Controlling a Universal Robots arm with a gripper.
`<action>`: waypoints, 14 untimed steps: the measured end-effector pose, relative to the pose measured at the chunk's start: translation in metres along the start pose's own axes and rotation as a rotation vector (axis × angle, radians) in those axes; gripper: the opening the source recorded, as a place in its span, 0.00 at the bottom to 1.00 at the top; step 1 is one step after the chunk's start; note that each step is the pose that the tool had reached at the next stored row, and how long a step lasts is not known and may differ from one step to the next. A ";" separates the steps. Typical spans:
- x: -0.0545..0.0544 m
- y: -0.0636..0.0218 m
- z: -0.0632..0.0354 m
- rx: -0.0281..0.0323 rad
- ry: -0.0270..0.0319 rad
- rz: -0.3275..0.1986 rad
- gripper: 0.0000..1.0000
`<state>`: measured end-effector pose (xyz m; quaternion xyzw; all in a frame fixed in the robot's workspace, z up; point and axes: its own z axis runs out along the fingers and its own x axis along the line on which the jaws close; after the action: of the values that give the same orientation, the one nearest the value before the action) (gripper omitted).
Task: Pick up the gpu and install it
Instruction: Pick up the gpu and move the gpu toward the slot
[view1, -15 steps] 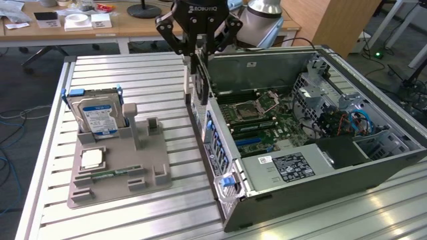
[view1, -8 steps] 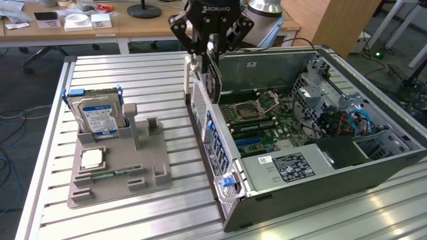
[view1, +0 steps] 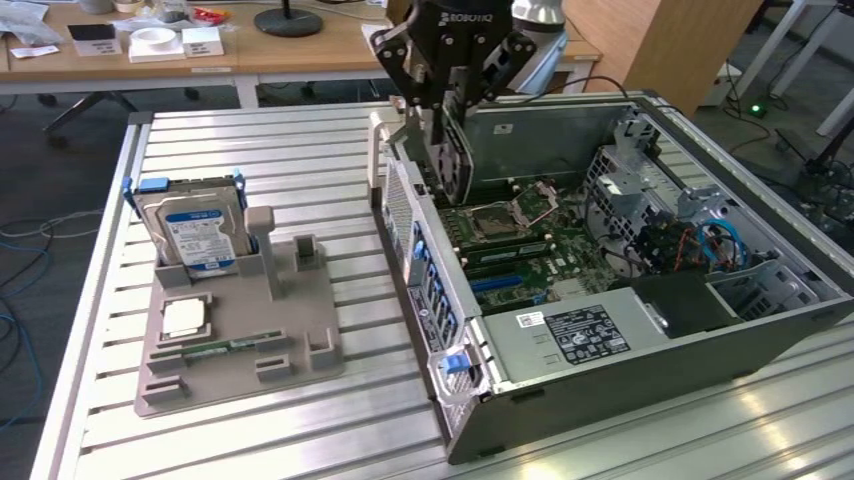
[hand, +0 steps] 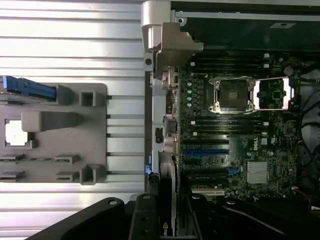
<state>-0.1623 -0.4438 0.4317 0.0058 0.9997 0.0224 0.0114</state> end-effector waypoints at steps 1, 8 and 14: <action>-0.004 0.0001 0.0001 -0.0001 -0.0001 0.000 0.26; -0.029 0.0005 0.0007 0.0000 0.0000 0.000 0.26; -0.050 0.0009 0.0012 -0.0001 0.0000 0.000 0.26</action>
<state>-0.1126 -0.4434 0.4317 0.0057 0.9997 0.0224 0.0114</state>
